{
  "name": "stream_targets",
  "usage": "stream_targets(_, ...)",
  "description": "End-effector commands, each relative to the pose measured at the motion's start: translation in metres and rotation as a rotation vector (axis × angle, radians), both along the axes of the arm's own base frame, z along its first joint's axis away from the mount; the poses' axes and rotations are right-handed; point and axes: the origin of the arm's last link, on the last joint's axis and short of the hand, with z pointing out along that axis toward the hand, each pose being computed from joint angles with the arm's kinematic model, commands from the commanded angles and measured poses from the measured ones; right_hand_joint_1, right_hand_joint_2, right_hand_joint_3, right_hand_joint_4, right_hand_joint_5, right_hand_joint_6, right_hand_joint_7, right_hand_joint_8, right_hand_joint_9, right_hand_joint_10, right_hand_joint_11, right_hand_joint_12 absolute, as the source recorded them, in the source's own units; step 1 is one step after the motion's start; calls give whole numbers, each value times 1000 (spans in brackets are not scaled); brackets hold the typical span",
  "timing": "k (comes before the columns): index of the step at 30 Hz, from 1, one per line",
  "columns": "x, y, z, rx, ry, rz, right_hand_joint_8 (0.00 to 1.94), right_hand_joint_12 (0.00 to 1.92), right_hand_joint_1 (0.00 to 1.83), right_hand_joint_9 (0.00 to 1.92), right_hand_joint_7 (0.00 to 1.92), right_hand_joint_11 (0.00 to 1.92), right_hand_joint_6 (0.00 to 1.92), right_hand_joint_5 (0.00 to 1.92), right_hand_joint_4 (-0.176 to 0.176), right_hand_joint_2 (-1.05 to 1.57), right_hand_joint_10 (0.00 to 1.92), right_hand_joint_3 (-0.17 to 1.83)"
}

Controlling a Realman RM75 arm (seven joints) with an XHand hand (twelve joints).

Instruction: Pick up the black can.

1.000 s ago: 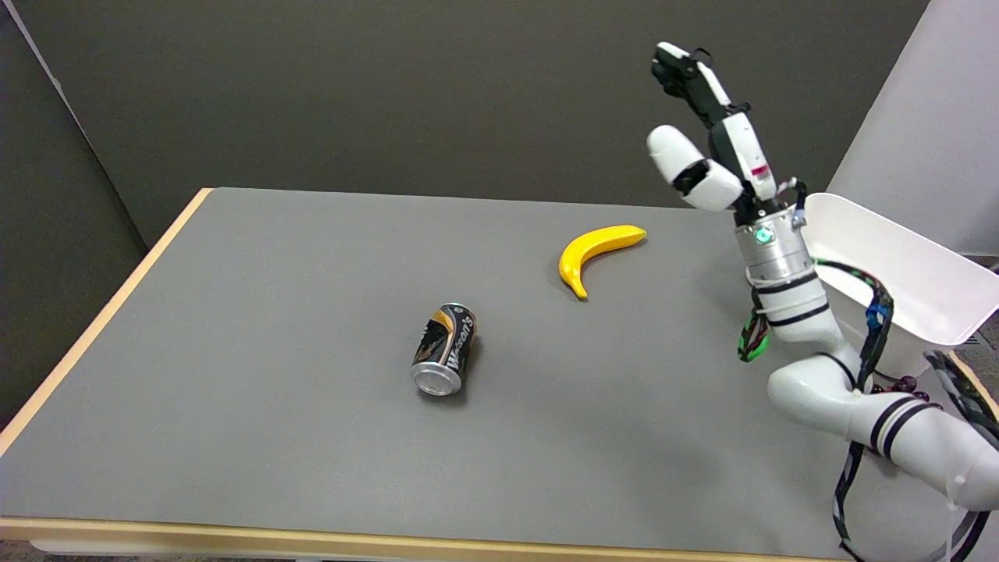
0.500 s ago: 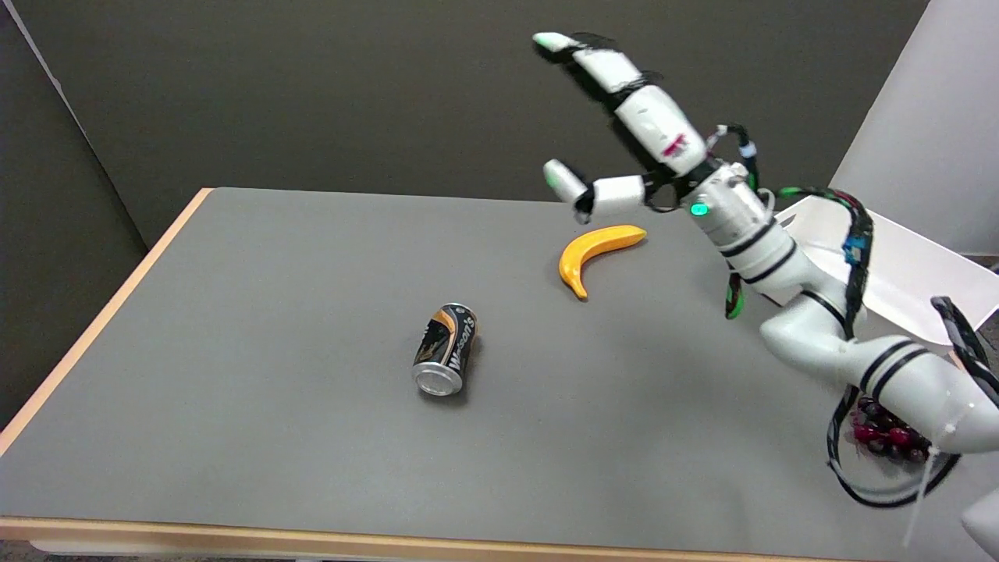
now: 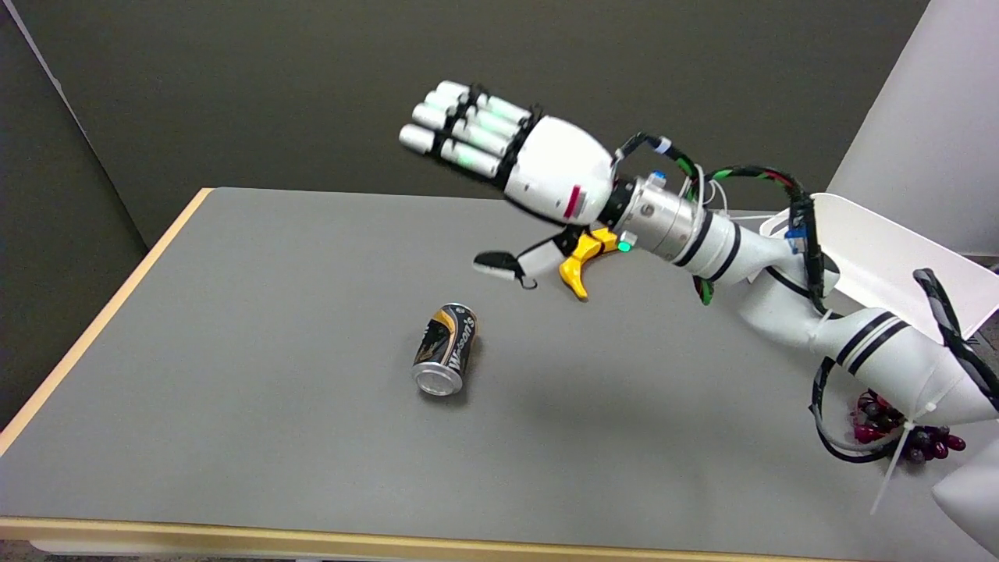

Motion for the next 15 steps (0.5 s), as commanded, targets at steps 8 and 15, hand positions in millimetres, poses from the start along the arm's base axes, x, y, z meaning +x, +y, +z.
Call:
stream_targets(8,-40,18,-3,84,542,84,-1,4,730,-1,-1,-1,-1,-1,23,621,-1,697)
stream_targets(15,-60,11,-15,124,548,-6,-1,156,746,-1,-1,-1,-1,-1,2,572,-1,862)
